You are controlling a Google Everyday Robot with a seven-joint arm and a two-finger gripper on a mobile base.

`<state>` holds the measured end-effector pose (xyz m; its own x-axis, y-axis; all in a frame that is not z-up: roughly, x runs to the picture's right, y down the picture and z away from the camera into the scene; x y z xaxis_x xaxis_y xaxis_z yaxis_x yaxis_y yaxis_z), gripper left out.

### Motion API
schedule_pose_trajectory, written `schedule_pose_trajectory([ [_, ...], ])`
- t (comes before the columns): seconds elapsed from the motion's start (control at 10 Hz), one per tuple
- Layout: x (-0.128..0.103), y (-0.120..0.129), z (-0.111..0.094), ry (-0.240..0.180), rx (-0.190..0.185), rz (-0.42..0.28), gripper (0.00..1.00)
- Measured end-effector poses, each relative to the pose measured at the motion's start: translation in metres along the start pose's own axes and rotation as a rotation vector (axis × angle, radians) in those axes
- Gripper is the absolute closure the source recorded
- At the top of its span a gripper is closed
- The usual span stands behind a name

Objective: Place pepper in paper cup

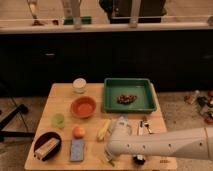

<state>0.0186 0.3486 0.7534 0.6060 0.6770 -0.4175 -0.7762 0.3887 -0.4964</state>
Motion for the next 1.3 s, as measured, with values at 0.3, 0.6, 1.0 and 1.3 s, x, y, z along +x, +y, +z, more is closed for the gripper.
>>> schedule_pose_trajectory([
  [0.3, 0.000, -0.002, -0.006, -0.003, 0.000, 0.007, 0.88],
  [0.6, 0.002, 0.000, -0.006, 0.003, -0.002, 0.000, 1.00],
  [1.0, 0.019, -0.018, -0.016, -0.010, 0.005, -0.073, 1.00],
  [1.3, 0.017, -0.023, -0.028, -0.014, -0.006, -0.167, 1.00],
])
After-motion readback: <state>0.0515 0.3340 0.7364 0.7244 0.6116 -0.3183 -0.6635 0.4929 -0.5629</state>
